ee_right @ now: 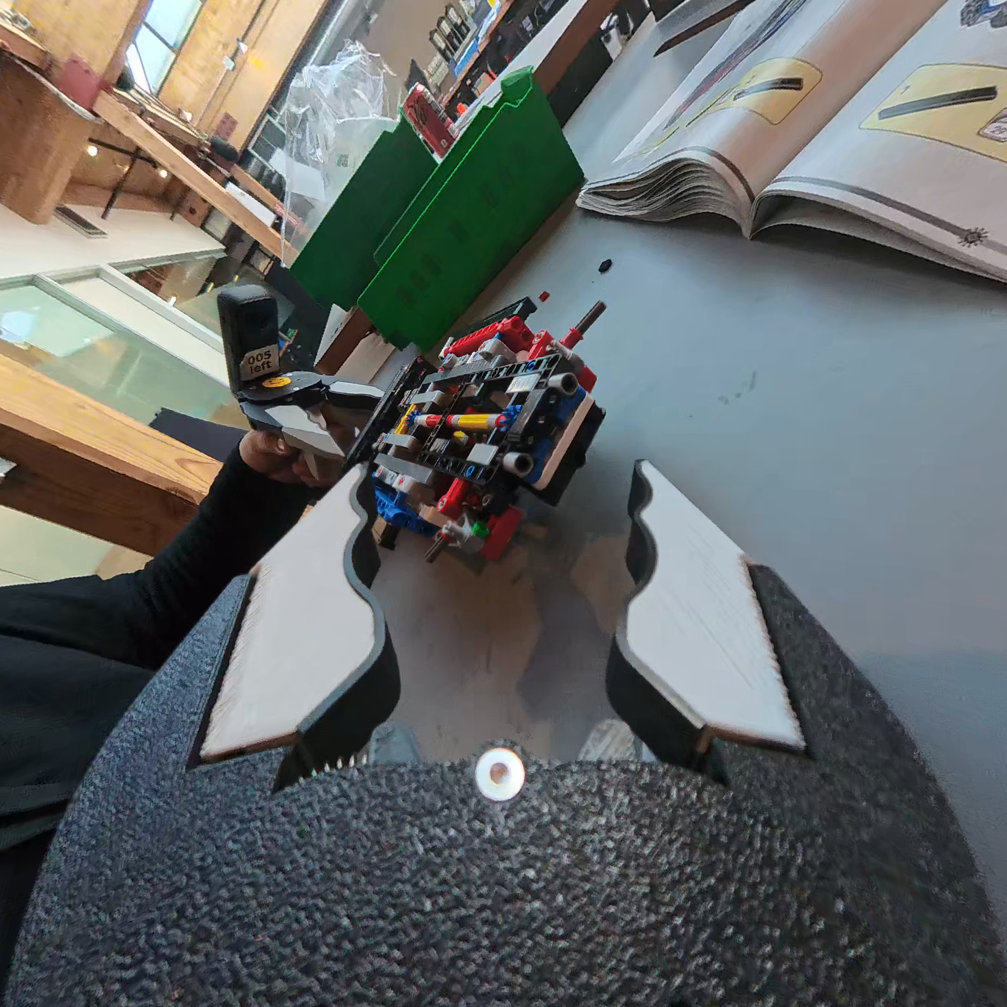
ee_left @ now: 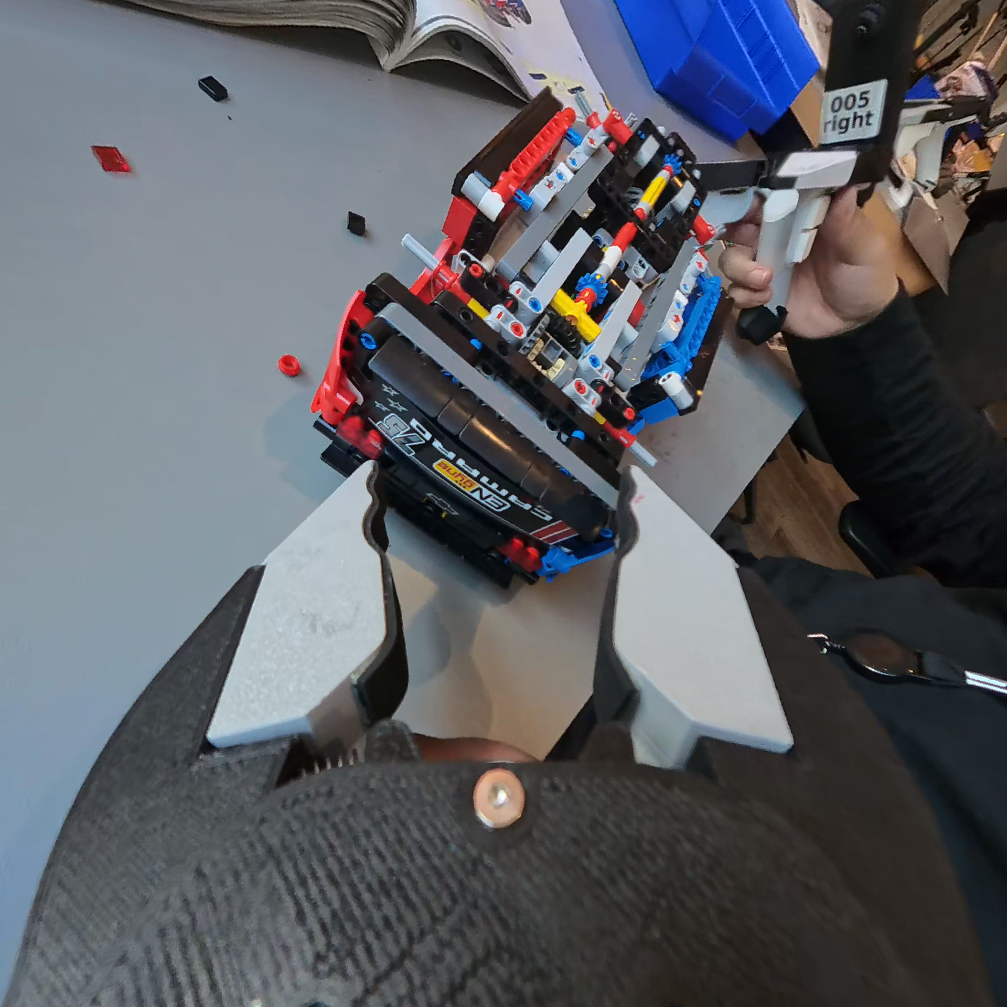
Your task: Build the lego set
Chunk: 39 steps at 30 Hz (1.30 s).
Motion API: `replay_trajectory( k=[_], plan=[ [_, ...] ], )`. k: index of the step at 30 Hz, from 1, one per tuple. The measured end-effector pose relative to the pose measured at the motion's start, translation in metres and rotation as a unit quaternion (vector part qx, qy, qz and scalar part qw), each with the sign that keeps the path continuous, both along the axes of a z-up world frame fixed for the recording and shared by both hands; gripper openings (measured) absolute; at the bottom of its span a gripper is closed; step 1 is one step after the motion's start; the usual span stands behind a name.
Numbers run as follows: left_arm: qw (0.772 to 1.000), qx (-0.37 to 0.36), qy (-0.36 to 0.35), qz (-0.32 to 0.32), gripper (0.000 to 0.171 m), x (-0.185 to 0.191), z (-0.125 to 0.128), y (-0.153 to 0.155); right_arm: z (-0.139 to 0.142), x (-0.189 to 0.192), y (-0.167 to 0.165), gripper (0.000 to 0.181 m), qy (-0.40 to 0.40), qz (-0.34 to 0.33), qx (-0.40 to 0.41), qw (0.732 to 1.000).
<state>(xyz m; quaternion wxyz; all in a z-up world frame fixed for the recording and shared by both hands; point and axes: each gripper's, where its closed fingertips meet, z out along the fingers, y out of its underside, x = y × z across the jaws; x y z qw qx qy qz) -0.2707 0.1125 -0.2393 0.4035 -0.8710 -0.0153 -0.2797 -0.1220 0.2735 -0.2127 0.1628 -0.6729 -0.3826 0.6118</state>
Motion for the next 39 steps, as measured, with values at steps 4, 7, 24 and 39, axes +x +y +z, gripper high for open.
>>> replay_trajectory(
  k=[4,7,24,39],
  plan=[
    [1.0,-0.011,-0.011,-0.003,0.088,-0.001,-0.005,0.003,-0.01,-0.015,-0.002,0.09,-0.025,0.024,-0.01,0.999],
    [0.999,-0.025,-0.046,-0.014,0.092,0.001,-0.009,0.004,-0.015,-0.025,-0.006,0.089,-0.039,0.05,-0.026,0.998],
    [0.99,-0.069,-0.114,-0.051,0.083,-0.039,-0.01,0.005,-0.022,-0.039,-0.016,0.073,-0.067,0.164,-0.095,0.98],
    [0.984,-0.05,-0.134,-0.102,0.077,-0.012,-0.007,0.019,-0.022,-0.037,-0.029,0.055,-0.058,0.22,-0.102,0.968]
  ],
)
